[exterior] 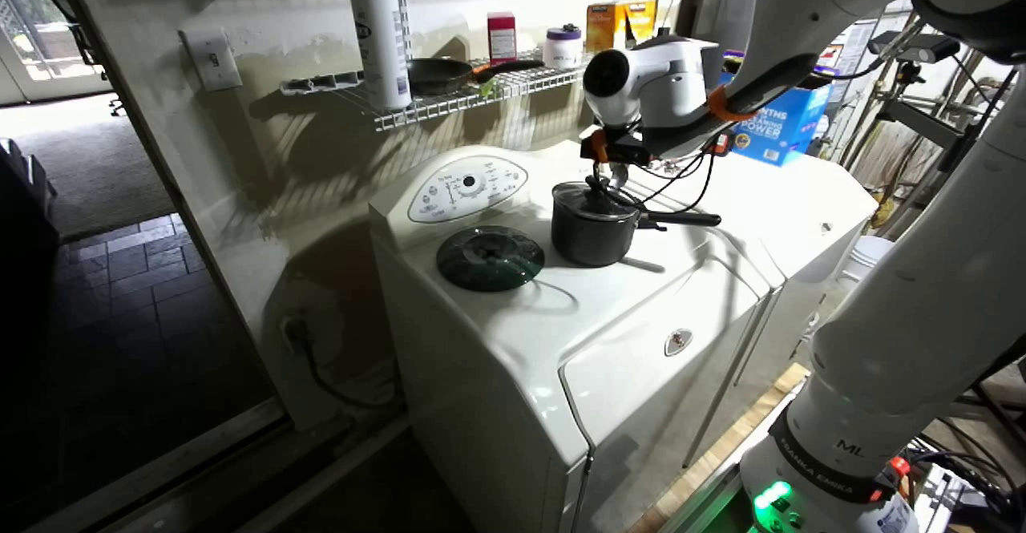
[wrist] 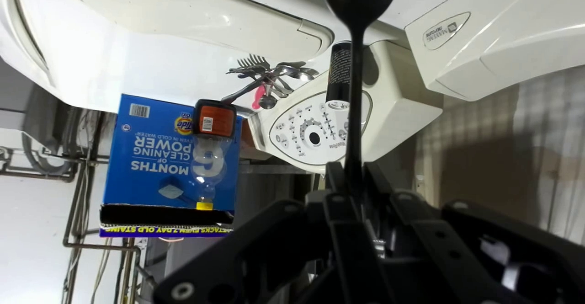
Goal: Put the silver spoon inside the pot
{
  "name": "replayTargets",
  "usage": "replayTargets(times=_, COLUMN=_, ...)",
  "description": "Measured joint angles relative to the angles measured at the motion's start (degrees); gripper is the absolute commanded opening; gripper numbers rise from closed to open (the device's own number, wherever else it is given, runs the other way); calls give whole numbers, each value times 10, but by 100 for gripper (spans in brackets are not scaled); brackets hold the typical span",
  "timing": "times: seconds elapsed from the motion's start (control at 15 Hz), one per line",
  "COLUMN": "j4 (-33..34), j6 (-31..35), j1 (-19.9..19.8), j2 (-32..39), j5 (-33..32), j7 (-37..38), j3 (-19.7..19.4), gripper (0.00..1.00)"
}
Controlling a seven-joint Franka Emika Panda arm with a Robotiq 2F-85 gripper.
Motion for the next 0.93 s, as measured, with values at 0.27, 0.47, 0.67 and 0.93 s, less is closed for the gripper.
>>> replayTargets(times=0.27, j4=1, j6=-13, j1=7, j2=3, j5=-12, j7=9, j3=0, gripper=4)
replayTargets(times=0.47, j4=1, j6=-25, j1=13, j2=5, j5=-17, j7=16, j3=0, gripper=4)
replayTargets(times=0.67, j4=3, j6=-35, j1=16, j2=8, j5=-25, j7=22, j3=0, gripper=4)
replayTargets(times=0.93, j4=4, j6=-45, j1=20, j2=12, j5=-37, j7=28, j3=0, gripper=4)
